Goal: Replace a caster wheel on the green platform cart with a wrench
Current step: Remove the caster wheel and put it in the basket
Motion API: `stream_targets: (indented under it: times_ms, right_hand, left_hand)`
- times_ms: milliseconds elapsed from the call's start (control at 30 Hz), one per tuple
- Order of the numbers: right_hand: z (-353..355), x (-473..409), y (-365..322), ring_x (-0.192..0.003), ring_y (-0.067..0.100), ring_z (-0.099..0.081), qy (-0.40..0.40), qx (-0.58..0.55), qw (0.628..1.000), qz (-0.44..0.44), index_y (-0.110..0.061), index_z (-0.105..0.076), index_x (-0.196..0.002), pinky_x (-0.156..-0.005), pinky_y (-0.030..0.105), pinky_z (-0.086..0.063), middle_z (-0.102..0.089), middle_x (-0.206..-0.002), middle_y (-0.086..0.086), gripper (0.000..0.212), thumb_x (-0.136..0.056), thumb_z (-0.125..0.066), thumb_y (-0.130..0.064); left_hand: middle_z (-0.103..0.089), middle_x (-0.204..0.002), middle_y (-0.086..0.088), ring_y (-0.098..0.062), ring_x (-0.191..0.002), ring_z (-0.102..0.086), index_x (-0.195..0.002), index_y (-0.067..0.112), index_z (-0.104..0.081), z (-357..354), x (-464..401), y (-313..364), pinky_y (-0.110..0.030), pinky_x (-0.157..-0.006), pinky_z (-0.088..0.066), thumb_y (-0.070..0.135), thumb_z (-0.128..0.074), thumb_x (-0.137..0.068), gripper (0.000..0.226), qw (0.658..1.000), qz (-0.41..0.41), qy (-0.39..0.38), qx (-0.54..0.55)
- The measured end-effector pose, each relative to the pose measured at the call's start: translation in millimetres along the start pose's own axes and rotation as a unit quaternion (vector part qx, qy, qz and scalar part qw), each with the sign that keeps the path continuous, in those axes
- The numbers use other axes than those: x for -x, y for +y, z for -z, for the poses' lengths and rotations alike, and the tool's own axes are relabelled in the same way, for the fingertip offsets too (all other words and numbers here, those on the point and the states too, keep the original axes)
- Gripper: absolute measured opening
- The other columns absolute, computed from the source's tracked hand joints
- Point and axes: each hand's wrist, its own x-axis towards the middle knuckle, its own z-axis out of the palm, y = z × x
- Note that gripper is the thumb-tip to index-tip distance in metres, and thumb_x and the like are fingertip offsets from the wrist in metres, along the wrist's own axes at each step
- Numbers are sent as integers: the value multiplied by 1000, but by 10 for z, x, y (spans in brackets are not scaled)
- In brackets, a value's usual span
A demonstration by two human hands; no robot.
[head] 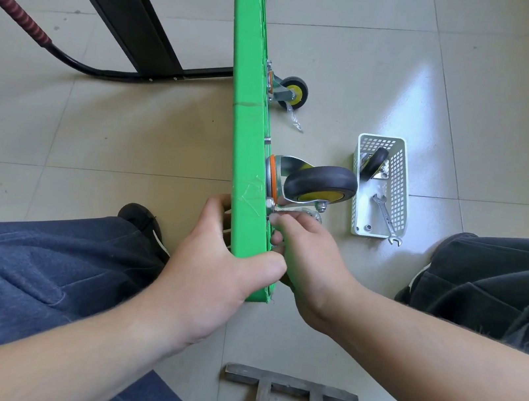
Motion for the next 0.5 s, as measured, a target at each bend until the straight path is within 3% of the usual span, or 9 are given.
stream_targets:
  times_ms: [100,233,300,400,467,500]
  right_hand:
    - [-11,-18,-9,-70,22,-53,9,26,1000,1,-19,-63,-77,-65,36,-48,-55,-78,8,26,-87,-69,-43]
    - [-32,-15,-22,-76,24,-58,15,52,998,26,-8,-64,-92,-66,39,-52,-67,-86,19,53,-71,-70,-56]
    - [-21,-19,-19,-83,29,-64,16,49,998,31,-15,-68,-95,-78,48,-58,-74,-100,19,47,-69,-71,-54]
    - [-27,-9,6,-102,40,-69,14,36,999,37,-23,-70,-102,-97,59,-52,-74,-109,14,30,-80,-67,-43]
    - [-24,-10,25,-90,33,-67,9,32,999,31,-24,-69,-106,-93,58,-55,-73,-109,15,24,-86,-65,-36]
    - [-16,-2,22,-82,27,-64,3,28,999,27,-23,-69,-106,-83,53,-57,-73,-104,16,21,-88,-64,-32]
  left_hand:
    - [-74,-91,9,-4,-73,-69,-117,30,-54,-1,-6,-8,-16,-58,-52,25,-71,-63,57,1000,3,-1,2]
    - [-75,-96,4,-14,-84,-73,-117,31,-55,3,-15,-33,-23,-64,-57,27,-71,-62,58,1000,6,0,1]
    - [-75,-94,5,-10,-78,-71,-117,31,-55,2,-16,-37,-20,-61,-54,26,-71,-62,57,1000,4,1,2]
    - [-74,-91,7,-5,-74,-68,-115,31,-56,3,-17,-42,-17,-59,-52,26,-71,-62,55,1000,2,4,3]
    - [-74,-90,8,-5,-73,-68,-114,31,-56,0,-16,-42,-17,-58,-52,26,-71,-62,55,1000,2,3,7]
    - [-74,-90,8,-5,-73,-68,-115,30,-56,0,-15,-40,-17,-58,-52,26,-72,-62,55,1000,1,2,7]
